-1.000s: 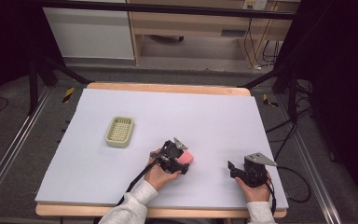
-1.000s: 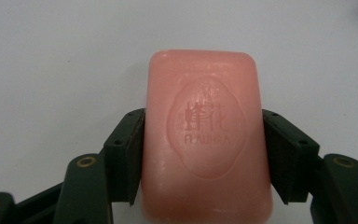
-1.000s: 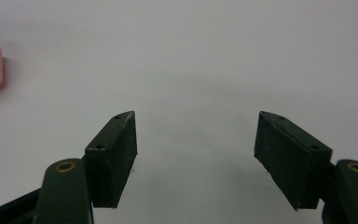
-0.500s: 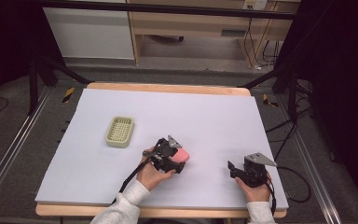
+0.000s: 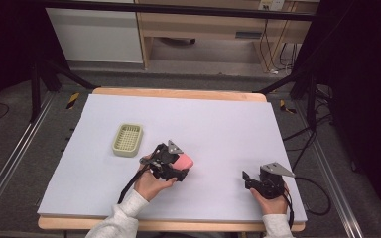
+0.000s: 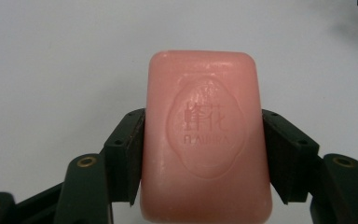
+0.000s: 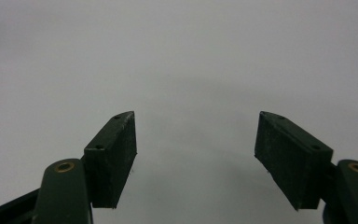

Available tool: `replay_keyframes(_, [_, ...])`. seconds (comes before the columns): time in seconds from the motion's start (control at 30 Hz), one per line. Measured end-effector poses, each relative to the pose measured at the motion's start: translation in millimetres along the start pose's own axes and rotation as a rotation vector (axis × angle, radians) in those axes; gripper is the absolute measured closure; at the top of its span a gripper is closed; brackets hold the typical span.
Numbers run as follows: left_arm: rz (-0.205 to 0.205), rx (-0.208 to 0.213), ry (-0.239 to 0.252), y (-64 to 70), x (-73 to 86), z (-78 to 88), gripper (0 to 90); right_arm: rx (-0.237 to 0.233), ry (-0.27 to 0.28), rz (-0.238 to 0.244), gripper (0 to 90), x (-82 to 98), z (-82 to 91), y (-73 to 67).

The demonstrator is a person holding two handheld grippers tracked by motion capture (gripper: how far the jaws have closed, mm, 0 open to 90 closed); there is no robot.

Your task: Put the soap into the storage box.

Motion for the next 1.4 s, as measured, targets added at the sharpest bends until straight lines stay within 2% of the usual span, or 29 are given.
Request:
replay_keyframes(0.4, [0.006, -0.015, 0.000, -15.7, 5.6, 12.2, 37.2, 0.002, 0.000, 0.003, 29.4, 0.1, -0.3, 0.3])
replay_keyframes(0.5, [0.025, -0.019, 0.008, -21.3, 7.3, 16.5, 37.2, 0.001, 0.000, 0.001, 29.4, 0.1, -0.1, -0.1])
replay_keyframes(1.0, [0.060, -0.047, 0.026, -45.2, 12.3, 34.2, 37.2, 0.003, 0.001, 0.003, 29.5, 0.2, -0.3, 0.2])
replay_keyframes(1.2, [0.088, -0.070, 0.038, -59.2, 12.8, 42.4, 37.2, 0.003, 0.001, 0.003, 29.4, 0.2, -0.3, 0.1])
replay_keyframes(1.4, [0.099, -0.089, 0.045, -69.1, 9.7, 47.3, 37.2, -0.001, 0.001, 0.001, 29.5, 0.0, -0.2, -0.4])
Point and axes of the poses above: each handheld gripper's, and its own axes: z roughly backward along the jaws, x roughly out of its underside, y roughly to its right, the point moved 7 cm from there along -z, roughly forward along the jaws, and after that the axes turned 2 degrees about -x, right-handed, at the moved point
